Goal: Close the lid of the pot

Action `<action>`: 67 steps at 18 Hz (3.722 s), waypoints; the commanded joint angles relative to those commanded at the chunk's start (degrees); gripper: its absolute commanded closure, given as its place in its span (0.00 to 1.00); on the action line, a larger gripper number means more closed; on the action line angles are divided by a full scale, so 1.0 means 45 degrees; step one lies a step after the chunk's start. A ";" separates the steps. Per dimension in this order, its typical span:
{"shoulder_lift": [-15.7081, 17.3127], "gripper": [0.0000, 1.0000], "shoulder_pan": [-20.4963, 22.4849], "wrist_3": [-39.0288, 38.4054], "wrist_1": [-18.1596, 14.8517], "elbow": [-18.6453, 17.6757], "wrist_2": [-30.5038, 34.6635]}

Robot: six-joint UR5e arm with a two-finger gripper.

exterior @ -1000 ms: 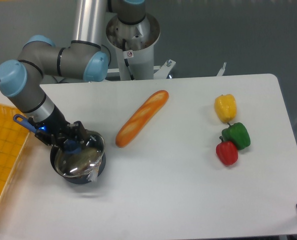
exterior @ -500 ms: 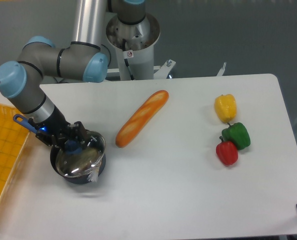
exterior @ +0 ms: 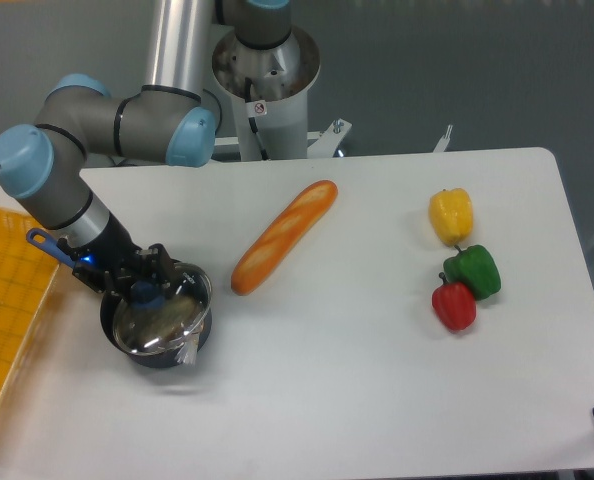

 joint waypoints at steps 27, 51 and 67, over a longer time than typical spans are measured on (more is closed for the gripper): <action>-0.0195 0.54 -0.0098 0.0020 0.0000 0.0039 0.0272; -0.0195 0.45 -0.0117 0.0078 -0.0039 0.0117 0.0352; -0.0195 0.43 -0.0176 0.0078 -0.0039 0.0156 0.0352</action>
